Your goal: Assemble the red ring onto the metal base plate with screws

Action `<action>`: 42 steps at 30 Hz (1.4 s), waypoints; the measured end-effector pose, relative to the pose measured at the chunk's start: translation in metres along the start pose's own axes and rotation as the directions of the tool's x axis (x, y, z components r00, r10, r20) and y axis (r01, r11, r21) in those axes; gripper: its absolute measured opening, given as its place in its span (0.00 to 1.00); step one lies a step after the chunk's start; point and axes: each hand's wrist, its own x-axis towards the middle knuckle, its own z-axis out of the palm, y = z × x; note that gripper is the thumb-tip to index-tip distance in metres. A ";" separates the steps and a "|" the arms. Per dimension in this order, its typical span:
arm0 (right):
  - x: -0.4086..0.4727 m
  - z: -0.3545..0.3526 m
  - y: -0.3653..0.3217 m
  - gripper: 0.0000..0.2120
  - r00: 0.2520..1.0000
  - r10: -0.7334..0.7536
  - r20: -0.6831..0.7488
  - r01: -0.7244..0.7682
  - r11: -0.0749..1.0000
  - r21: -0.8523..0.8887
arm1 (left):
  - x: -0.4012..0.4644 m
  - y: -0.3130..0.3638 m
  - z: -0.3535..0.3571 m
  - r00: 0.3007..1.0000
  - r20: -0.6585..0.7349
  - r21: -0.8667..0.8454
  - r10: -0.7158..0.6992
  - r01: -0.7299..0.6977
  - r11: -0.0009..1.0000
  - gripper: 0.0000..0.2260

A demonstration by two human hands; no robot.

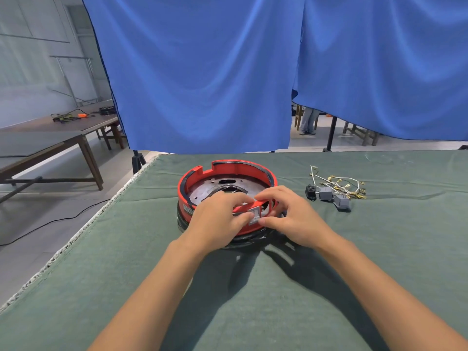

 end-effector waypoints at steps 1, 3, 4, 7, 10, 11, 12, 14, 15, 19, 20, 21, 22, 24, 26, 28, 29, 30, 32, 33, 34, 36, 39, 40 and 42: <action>0.000 0.000 -0.001 0.19 1.000 -0.007 -0.005 0.007 1.000 -0.005 | 0.000 0.003 0.001 1.000 0.006 0.026 0.003 -0.003 1.000 0.14; -0.001 0.000 -0.002 0.18 1.000 -0.019 -0.019 0.019 1.000 -0.010 | 0.002 0.012 0.007 1.000 -0.024 0.137 0.002 0.001 0.991 0.14; -0.003 0.000 -0.004 0.18 0.999 -0.026 -0.044 0.026 1.000 -0.009 | 0.003 0.017 0.010 0.999 -0.053 0.217 0.003 0.008 0.976 0.14; -0.007 -0.006 -0.002 0.15 0.963 -0.044 -0.265 0.022 0.996 -0.086 | 0.011 0.030 0.022 0.996 -0.092 0.352 0.014 0.019 0.936 0.13; -0.011 -0.027 0.015 0.10 0.844 0.013 -0.537 -0.180 0.949 -0.260 | 0.021 0.037 0.032 0.998 -0.059 0.365 -0.018 0.038 0.930 0.11; -0.012 -0.035 0.024 0.08 0.809 0.057 -0.585 -0.283 0.910 -0.302 | 0.024 0.039 0.034 0.997 -0.071 0.359 -0.025 0.049 0.932 0.09; -0.013 -0.042 0.034 0.08 0.779 0.118 -0.616 -0.386 0.864 -0.324 | 0.025 0.040 0.036 0.995 -0.097 0.349 -0.028 0.060 0.935 0.08; -0.016 -0.050 0.054 0.15 0.720 0.263 -0.642 -0.557 0.770 -0.309 | 0.026 0.040 0.040 0.989 -0.146 0.327 -0.021 0.069 0.942 0.07; -0.017 -0.051 0.062 0.19 0.692 0.322 -0.647 -0.612 0.736 -0.289 | 0.026 0.039 0.041 0.988 -0.157 0.320 -0.016 0.066 0.945 0.07; -0.008 -0.054 0.078 0.23 0.617 0.441 -0.651 -0.719 0.652 -0.240 | 0.027 0.031 0.044 0.988 -0.154 0.298 -0.008 0.055 0.953 0.08; -0.005 -0.054 0.080 0.21 0.622 0.439 -0.648 -0.719 0.650 -0.249 | 0.027 0.031 0.044 0.988 -0.157 0.302 -0.006 0.054 0.952 0.08; -0.003 -0.055 0.081 0.18 0.632 0.427 -0.647 -0.704 0.666 -0.247 | 0.026 0.031 0.043 0.988 -0.157 0.309 -0.004 0.053 0.950 0.08; -0.001 -0.057 0.081 0.15 0.640 0.414 -0.647 -0.676 0.704 -0.218 | 0.026 0.031 0.043 0.988 -0.152 0.314 -0.003 0.051 0.948 0.08; 0.000 -0.059 0.076 0.12 0.650 0.405 -0.644 -0.568 0.821 -0.058 | 0.026 0.030 0.043 0.990 -0.140 0.311 -0.003 0.047 0.949 0.09; 0.003 -0.059 0.059 0.10 0.663 0.464 -0.587 -0.408 0.882 0.237 | 0.027 0.029 0.043 0.991 -0.130 0.283 -0.023 0.059 0.957 0.10; 0.007 -0.057 0.037 0.07 0.700 0.596 -0.394 -0.268 0.730 0.629 | 0.029 0.029 0.041 0.991 -0.123 0.239 -0.049 0.078 0.968 0.11; 0.008 -0.054 0.024 0.06 0.730 0.642 -0.234 -0.252 0.571 0.781 | 0.029 0.028 0.040 0.991 -0.117 0.217 -0.064 0.088 0.972 0.11; 0.009 -0.050 0.014 0.07 0.746 0.661 -0.079 -0.278 0.417 0.866 | 0.029 0.028 0.039 0.991 -0.111 0.195 -0.074 0.095 0.976 0.11; 0.008 -0.044 0.000 0.10 0.748 0.655 0.109 -0.355 0.255 0.899 | 0.027 0.027 0.036 0.992 -0.100 0.166 -0.076 0.092 0.982 0.11; 0.008 -0.041 -0.004 0.11 0.744 0.651 0.147 -0.378 0.230 0.897 | 0.026 0.027 0.035 0.993 -0.095 0.156 -0.074 0.088 0.984 0.11; 0.008 -0.038 -0.007 0.12 0.740 0.653 0.159 -0.390 0.224 0.893 | 0.025 0.026 0.034 0.993 -0.089 0.147 -0.073 0.085 0.985 0.11; 0.008 -0.034 -0.009 0.12 0.735 0.662 0.150 -0.399 0.243 0.884 | 0.024 0.025 0.032 0.994 -0.076 0.135 -0.077 0.087 0.987 0.11; 0.006 -0.030 -0.010 0.13 0.737 0.662 0.135 -0.415 0.286 0.864 | 0.023 0.023 0.028 0.995 -0.046 0.118 -0.087 0.091 0.989 0.11; 0.006 -0.029 -0.010 0.13 0.741 0.660 0.125 -0.420 0.310 0.853 | 0.023 0.022 0.027 0.996 -0.032 0.112 -0.084 0.087 0.990 0.12; 0.004 -0.029 -0.009 0.11 0.757 0.646 0.099 -0.434 0.384 0.815 | 0.023 0.020 0.022 0.996 0.004 0.075 -0.085 0.085 0.994 0.13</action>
